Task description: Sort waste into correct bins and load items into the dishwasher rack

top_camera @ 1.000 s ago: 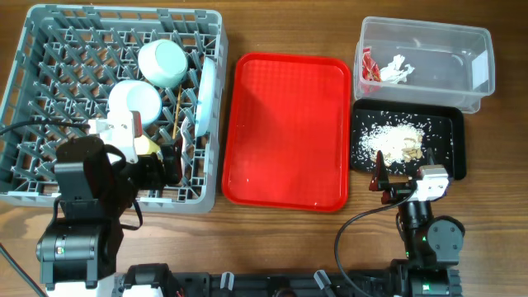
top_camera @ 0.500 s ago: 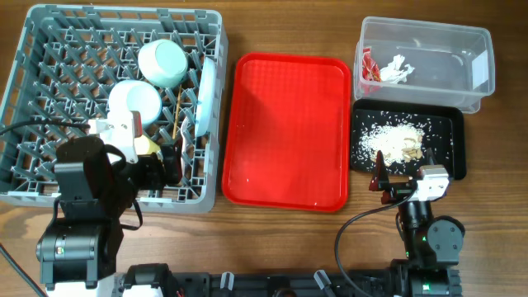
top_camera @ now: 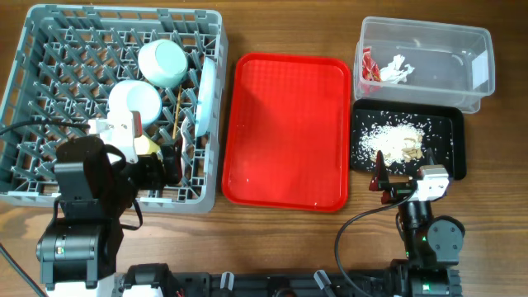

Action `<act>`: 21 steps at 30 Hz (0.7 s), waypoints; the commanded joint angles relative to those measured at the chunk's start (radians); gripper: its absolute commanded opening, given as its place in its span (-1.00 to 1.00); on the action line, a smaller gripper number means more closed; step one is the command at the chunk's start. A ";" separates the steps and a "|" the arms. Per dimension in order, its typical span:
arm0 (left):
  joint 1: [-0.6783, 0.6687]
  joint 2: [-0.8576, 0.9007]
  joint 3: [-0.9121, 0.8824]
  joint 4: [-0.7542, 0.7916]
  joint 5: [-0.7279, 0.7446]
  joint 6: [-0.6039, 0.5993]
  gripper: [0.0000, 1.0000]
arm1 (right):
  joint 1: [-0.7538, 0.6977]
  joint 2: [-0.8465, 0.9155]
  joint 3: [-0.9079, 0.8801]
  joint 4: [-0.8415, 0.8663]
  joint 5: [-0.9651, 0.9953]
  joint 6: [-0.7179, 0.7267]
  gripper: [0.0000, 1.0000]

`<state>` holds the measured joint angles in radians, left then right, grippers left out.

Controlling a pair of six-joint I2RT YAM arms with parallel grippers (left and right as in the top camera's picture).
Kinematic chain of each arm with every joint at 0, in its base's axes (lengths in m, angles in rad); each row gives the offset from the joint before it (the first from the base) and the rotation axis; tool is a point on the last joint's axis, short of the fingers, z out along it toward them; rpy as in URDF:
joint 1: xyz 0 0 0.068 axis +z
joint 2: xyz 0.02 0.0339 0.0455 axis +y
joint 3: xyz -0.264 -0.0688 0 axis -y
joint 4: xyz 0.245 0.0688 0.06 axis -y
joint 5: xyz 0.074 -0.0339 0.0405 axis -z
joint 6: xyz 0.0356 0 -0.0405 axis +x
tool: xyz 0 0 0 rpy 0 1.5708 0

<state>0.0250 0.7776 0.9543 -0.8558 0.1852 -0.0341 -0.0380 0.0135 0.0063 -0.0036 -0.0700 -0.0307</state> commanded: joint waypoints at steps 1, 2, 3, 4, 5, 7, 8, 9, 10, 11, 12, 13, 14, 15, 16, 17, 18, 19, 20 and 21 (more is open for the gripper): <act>-0.006 -0.005 -0.005 0.002 0.016 0.019 1.00 | 0.002 -0.010 -0.001 0.005 0.003 0.011 0.99; -0.006 -0.005 -0.005 0.002 0.016 0.019 1.00 | 0.002 -0.010 -0.001 0.005 0.003 0.011 1.00; -0.006 -0.005 -0.005 0.002 0.016 0.019 1.00 | 0.002 -0.010 -0.001 0.005 0.003 0.011 0.99; -0.006 -0.005 -0.005 0.002 0.016 0.019 1.00 | 0.002 -0.010 -0.001 0.005 0.003 0.011 0.99; -0.006 -0.005 -0.005 0.002 0.016 0.019 1.00 | 0.002 -0.010 -0.001 0.005 0.003 0.011 0.99; -0.006 -0.005 -0.005 0.002 0.016 0.019 1.00 | 0.002 -0.010 -0.001 0.005 0.003 0.011 0.99; -0.006 -0.005 -0.005 0.002 0.016 0.019 1.00 | 0.002 -0.010 -0.001 0.005 0.003 0.011 1.00; -0.006 -0.005 -0.005 0.002 0.016 0.019 1.00 | 0.002 -0.010 -0.001 0.005 0.003 0.011 0.99; -0.006 -0.005 -0.005 0.002 0.016 0.019 1.00 | 0.002 -0.010 -0.001 0.005 0.003 0.011 0.99; -0.006 -0.005 -0.005 0.002 0.016 0.019 1.00 | 0.002 -0.010 -0.001 0.005 0.003 0.011 0.99; -0.006 -0.005 -0.005 0.002 0.016 0.019 1.00 | 0.002 -0.010 -0.001 0.005 0.003 0.011 1.00; -0.006 -0.005 -0.005 0.002 0.016 0.019 1.00 | 0.002 -0.010 -0.001 0.005 0.003 0.011 0.99; -0.006 -0.005 -0.005 0.002 0.016 0.019 1.00 | 0.002 -0.010 -0.001 0.005 0.003 0.011 0.99; -0.006 -0.005 -0.005 0.002 0.016 0.019 1.00 | 0.002 -0.010 -0.001 0.005 0.003 0.011 0.99; -0.006 -0.005 -0.005 0.002 0.016 0.019 1.00 | 0.002 -0.010 -0.001 0.005 0.003 0.011 0.99; -0.006 -0.007 -0.005 0.002 0.016 0.019 1.00 | 0.002 -0.010 -0.001 0.005 0.003 0.011 1.00; -0.006 -0.011 -0.005 0.002 0.016 0.019 1.00 | 0.002 -0.010 -0.001 0.005 0.003 0.011 0.99; -0.005 -0.016 -0.005 0.002 0.016 0.019 1.00 | 0.002 -0.010 -0.001 0.005 0.003 0.011 1.00; -0.006 -0.020 -0.005 0.000 0.016 0.019 1.00 | 0.002 -0.010 -0.001 0.005 0.003 0.011 1.00; -0.005 -0.027 -0.005 -0.005 0.015 0.021 1.00 | 0.002 -0.010 -0.001 0.005 0.003 0.011 0.99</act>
<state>0.0250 0.7761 0.9543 -0.8562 0.1852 -0.0341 -0.0380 0.0135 0.0063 -0.0036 -0.0700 -0.0307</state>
